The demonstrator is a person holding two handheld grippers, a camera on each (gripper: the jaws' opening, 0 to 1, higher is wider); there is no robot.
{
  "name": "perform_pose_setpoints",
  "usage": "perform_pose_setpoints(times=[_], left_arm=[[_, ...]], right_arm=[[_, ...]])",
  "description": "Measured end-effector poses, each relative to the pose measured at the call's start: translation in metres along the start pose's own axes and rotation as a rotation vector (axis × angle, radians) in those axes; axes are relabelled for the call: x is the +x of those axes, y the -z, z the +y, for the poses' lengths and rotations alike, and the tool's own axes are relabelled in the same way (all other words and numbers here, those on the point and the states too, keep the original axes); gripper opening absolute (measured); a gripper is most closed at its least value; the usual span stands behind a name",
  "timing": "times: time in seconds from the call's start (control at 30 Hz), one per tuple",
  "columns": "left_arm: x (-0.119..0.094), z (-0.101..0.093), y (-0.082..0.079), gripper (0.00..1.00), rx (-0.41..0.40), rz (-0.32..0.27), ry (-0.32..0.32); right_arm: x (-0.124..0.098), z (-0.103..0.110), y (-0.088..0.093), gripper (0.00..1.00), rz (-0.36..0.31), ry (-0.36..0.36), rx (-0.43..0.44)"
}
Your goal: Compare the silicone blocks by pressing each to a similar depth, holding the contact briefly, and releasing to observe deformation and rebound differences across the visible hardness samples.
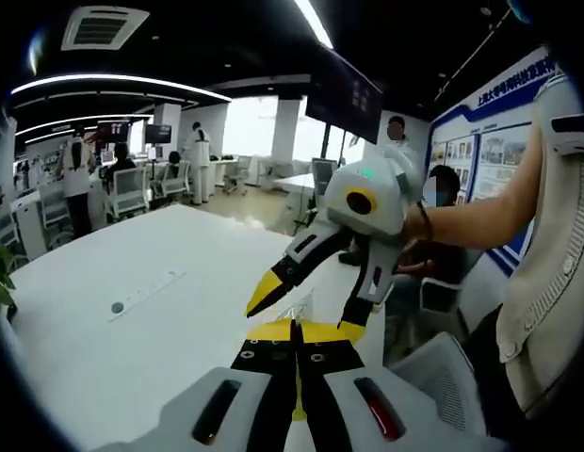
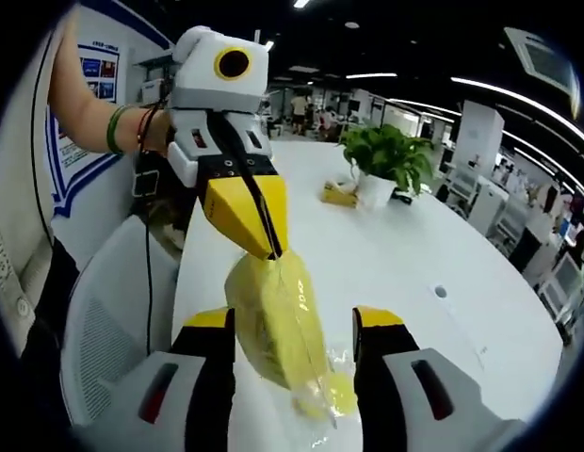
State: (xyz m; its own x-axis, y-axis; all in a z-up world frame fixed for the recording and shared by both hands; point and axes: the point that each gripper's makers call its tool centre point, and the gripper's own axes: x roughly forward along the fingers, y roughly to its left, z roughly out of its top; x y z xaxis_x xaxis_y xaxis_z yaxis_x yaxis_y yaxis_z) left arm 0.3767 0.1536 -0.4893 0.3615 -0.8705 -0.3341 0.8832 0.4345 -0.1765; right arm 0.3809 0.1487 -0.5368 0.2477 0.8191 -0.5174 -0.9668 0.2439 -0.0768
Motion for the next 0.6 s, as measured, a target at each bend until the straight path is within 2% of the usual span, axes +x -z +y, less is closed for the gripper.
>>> perform_pose_setpoints(times=[0.23,0.43,0.6], left_arm=[[-0.001,0.017,0.018,0.0,-0.05,0.015,-0.044],[-0.002,0.036,0.045,0.0,-0.113,0.038,-0.093],[-0.003,0.047,0.071,0.0,-0.205,0.045,-0.105]], right_arm=[[-0.014,-0.007,0.013,0.62,-0.041,0.096,0.126],[-0.03,-0.005,0.028,0.75,-0.061,0.148,0.199],[-0.043,-0.002,0.044,0.74,-0.048,0.187,0.236]])
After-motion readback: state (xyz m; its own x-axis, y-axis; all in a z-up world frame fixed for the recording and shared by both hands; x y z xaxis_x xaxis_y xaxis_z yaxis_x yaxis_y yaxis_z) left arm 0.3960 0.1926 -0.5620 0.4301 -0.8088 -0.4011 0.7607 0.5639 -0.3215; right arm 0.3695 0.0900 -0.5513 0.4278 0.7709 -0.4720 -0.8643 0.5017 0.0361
